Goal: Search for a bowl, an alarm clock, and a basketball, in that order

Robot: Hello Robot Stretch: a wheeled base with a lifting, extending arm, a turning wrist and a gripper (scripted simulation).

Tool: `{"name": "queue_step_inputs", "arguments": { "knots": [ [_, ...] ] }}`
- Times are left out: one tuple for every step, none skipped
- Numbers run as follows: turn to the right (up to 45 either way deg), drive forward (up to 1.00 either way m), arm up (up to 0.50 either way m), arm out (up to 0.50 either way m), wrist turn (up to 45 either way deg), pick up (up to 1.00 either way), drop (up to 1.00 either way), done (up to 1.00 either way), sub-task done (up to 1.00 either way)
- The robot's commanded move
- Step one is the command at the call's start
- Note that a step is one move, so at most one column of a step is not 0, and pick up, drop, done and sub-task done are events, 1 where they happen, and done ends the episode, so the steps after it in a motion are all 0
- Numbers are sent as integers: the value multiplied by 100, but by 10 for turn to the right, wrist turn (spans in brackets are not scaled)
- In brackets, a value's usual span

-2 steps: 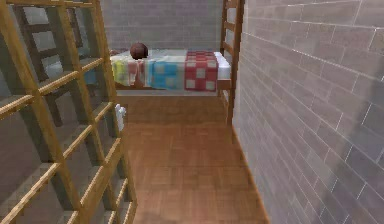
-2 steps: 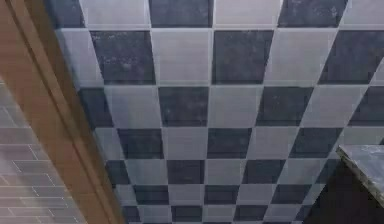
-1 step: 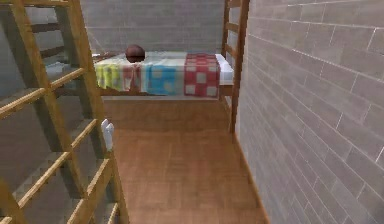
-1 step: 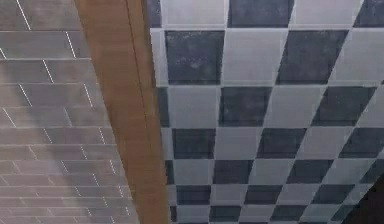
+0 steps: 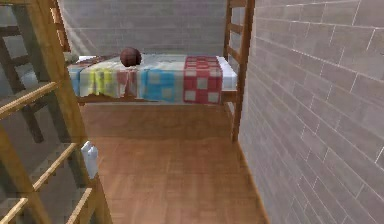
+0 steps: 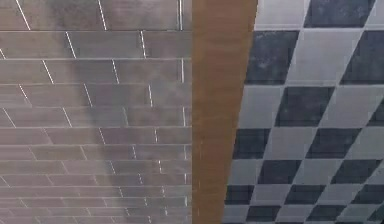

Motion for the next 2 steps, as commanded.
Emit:
{"name": "queue_step_inputs", "arguments": {
  "knots": [
    [60,0,0,0,0,0,0,0,0],
    [0,100,0,0,0,0,0,0,0]
  ]
}}
